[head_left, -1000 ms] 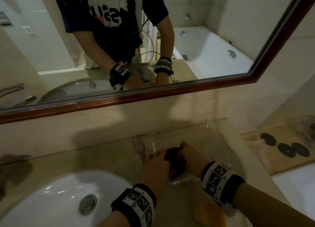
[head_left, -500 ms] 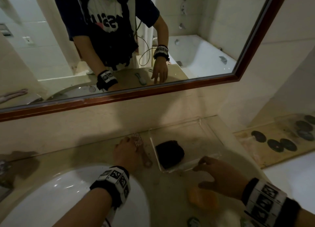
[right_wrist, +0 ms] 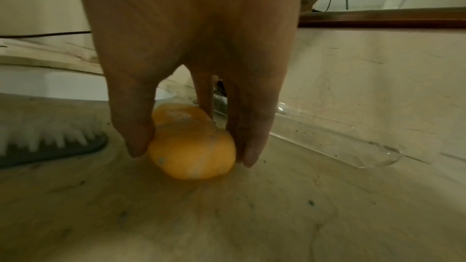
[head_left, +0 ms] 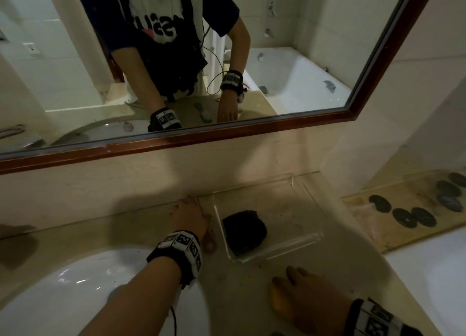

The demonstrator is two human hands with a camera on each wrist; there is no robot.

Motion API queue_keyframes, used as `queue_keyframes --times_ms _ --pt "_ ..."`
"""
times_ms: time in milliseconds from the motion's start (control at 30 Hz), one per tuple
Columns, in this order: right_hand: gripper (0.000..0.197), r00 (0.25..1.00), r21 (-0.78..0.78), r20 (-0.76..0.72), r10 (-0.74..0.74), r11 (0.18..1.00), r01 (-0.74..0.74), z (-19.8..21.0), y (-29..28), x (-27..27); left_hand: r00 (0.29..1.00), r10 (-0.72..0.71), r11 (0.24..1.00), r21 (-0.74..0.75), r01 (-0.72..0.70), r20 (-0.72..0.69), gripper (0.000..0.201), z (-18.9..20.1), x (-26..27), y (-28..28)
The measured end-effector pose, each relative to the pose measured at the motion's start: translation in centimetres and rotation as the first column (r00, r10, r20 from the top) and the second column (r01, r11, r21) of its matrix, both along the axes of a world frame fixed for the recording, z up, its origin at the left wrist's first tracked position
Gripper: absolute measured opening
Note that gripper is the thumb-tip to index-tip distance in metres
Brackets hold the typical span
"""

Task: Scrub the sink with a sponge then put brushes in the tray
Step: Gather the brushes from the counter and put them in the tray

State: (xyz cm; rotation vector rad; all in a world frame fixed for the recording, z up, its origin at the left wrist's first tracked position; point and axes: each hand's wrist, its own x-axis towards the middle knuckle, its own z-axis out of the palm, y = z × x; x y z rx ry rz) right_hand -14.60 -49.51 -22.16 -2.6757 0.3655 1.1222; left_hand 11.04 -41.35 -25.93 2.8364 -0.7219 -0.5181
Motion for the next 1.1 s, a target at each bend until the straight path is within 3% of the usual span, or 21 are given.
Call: queue_keyframes --times_ms 233,367,500,800,1100 --pt "0.059 0.998 0.032 0.017 0.054 0.998 -0.054 0.9 -0.2 0.6 1.0 0.022 0.998 -0.058 -0.022 0.004 0.049 -0.5 0.7 -0.4" --pt "0.065 0.965 0.01 0.259 -0.033 0.999 0.032 3.6 -1.5 1.7 0.999 0.039 0.996 -0.079 -0.04 -0.017 0.055 -0.6 0.8 -0.7" --pt "0.064 0.895 -0.129 0.445 0.025 0.991 0.037 5.9 -4.3 5.1 0.999 0.039 0.998 -0.05 -0.038 0.001 0.052 -0.5 0.5 -1.2" --pt "0.072 0.922 -0.189 0.36 0.143 0.979 -0.078 4.2 -7.6 14.2 0.993 0.084 0.991 -0.095 -0.092 -0.089 0.053 -0.7 1.1 -0.8" --pt "0.06 0.918 -0.146 0.369 0.145 0.985 -0.096 1.3 -6.8 17.5 0.996 -0.019 0.997 -0.071 0.013 -0.092 0.07 0.6 1.0 0.9"
